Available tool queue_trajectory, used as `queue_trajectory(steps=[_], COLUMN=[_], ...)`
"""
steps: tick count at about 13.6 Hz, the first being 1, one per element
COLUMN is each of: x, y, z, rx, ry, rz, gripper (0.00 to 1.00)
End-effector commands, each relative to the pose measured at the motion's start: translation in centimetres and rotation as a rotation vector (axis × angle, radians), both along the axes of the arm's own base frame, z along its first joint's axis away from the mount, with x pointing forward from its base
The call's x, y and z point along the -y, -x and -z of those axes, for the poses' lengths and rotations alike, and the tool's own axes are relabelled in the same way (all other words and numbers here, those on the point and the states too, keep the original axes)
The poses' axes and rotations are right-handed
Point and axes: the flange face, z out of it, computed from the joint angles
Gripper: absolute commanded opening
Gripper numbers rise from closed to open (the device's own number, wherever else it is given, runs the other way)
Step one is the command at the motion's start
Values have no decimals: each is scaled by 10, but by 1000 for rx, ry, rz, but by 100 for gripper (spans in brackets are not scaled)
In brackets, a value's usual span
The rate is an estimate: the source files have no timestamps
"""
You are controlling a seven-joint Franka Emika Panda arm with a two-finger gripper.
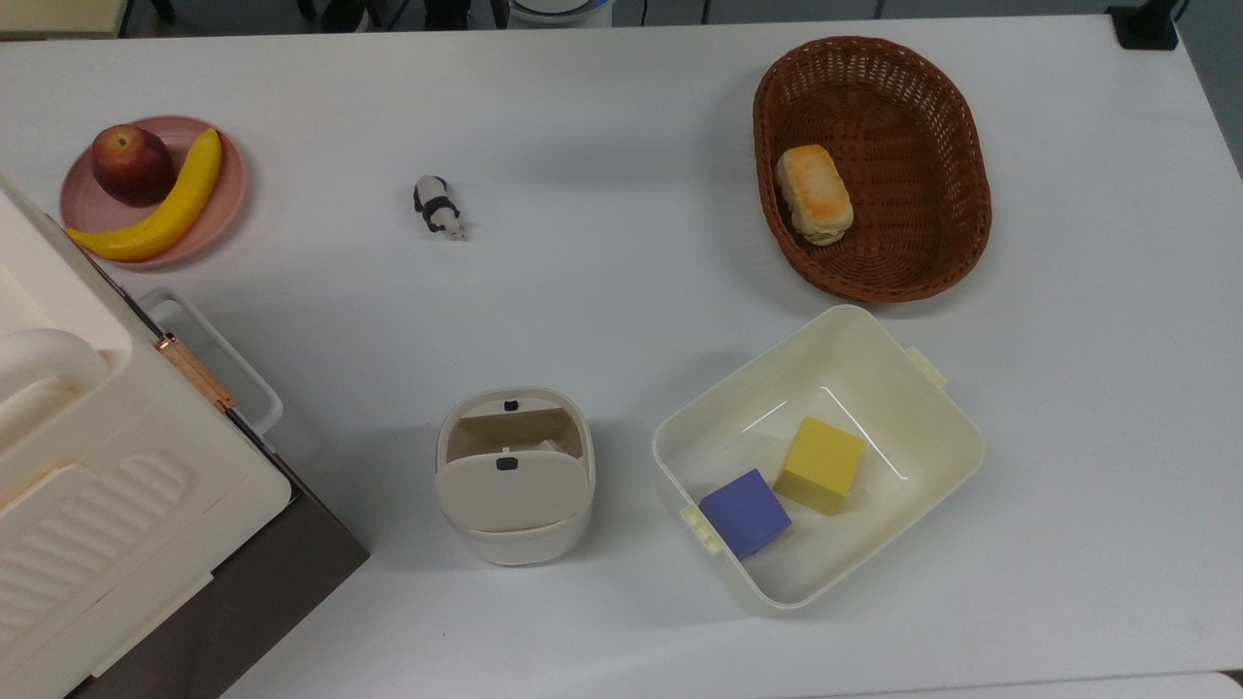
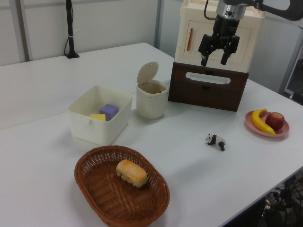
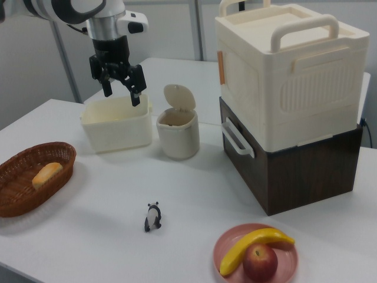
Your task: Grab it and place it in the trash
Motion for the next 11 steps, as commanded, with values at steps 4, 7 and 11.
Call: queue_trajectory(steps=[4,7,11], x=[0,1,0], y=[12,12,11], z=[-2,-2,-2], rx=[-11,-11,-4], ry=[-24,-24,-22], rz=[-38,-35,-34], gripper=[100,100,100])
